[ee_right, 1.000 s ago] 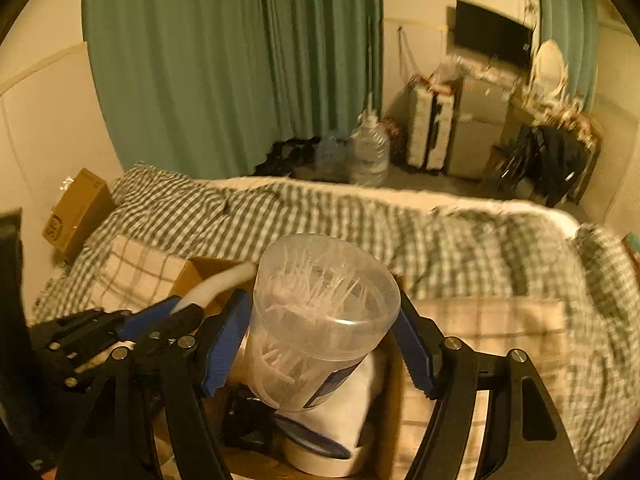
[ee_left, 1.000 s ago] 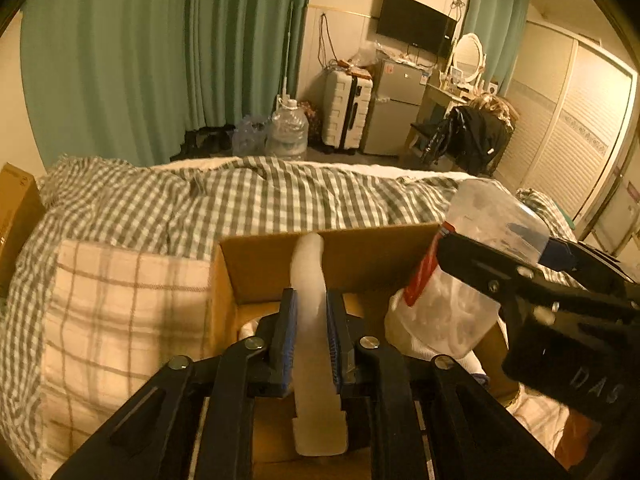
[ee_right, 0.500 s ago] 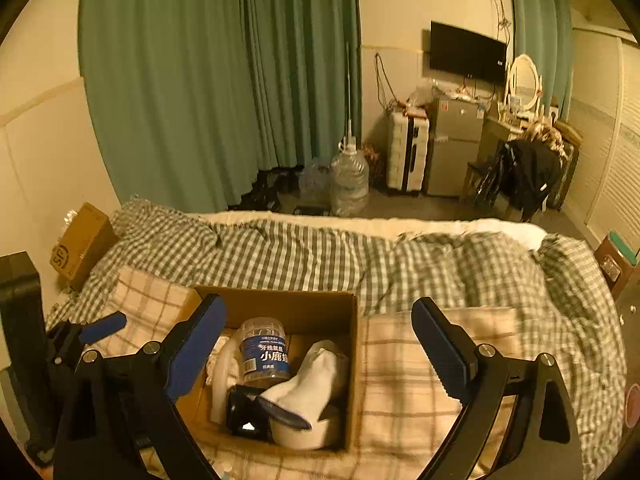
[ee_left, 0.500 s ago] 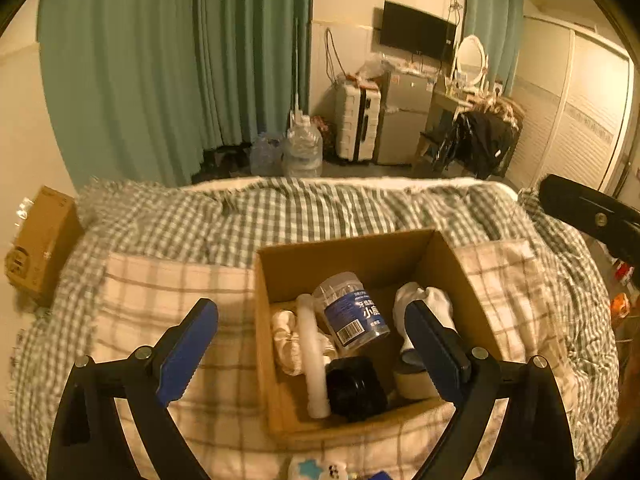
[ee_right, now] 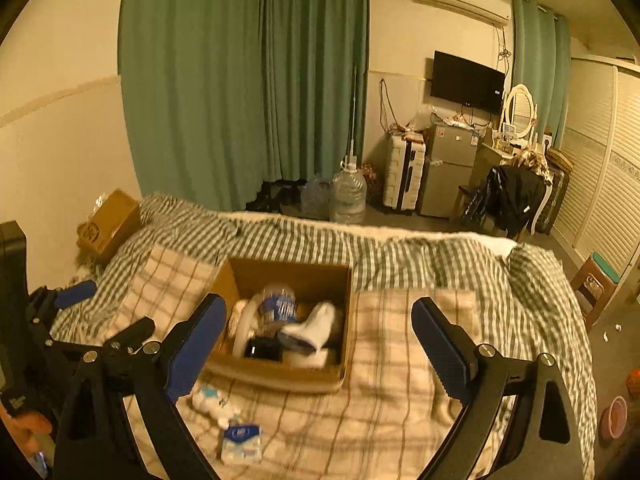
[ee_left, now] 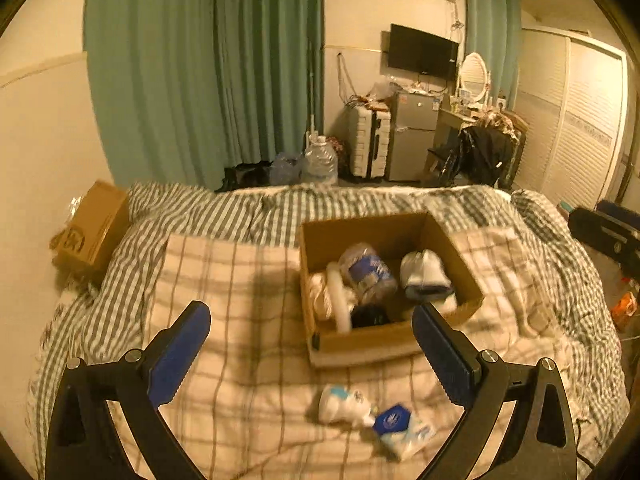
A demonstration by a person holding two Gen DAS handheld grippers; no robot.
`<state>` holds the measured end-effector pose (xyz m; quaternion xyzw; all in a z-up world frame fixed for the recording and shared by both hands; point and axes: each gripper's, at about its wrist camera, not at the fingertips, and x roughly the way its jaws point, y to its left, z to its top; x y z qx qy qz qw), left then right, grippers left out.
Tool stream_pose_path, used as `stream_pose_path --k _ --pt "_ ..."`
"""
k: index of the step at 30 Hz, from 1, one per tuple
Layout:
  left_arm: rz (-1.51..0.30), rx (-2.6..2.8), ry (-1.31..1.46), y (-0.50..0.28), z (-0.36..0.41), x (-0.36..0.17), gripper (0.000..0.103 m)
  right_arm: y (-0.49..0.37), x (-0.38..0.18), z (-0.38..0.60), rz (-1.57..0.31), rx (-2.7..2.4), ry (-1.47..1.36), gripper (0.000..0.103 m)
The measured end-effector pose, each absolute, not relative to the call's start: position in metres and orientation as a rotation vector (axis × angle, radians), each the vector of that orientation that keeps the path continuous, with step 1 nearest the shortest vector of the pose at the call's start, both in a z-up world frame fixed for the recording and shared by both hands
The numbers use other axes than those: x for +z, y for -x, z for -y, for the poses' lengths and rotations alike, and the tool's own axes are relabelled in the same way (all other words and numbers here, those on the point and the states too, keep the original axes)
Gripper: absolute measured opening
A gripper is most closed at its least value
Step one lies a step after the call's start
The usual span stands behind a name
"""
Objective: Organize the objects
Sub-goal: 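Grasp the blue tissue pack with the right tool while the left tool grasps the white toy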
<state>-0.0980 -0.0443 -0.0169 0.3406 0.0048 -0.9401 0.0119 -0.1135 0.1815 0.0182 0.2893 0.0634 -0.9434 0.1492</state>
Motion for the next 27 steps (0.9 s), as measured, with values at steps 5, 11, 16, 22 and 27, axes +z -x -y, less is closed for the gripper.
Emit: stream_pose_path --k 5,11,16,22,27 --pt "-0.025 -2.854 -1.132 0.087 0.052 -0.063 0.103 0.099 -0.033 -0.172 -0.202 -2.665 -0.92 0.094" --pt "-0.038 -2.756 -1.3 0.081 0.058 -0.125 0.103 0.103 -0.111 -0.15 -0.277 -2.563 -1.108 0.094" --pt "-0.138 -2.675 -1.437 0.082 0.069 -0.155 0.103 0.105 -0.172 -0.139 -0.303 -2.436 -1.29 0.094" --pt "-0.201 -2.609 -1.521 0.085 0.076 -0.173 0.103 0.099 -0.209 -0.121 -0.395 -2.303 -1.386 0.094" --pt "-0.217 -2.594 -1.564 0.087 0.077 -0.178 0.103 0.1 -0.226 -0.112 -0.429 -2.212 -1.454 0.082"
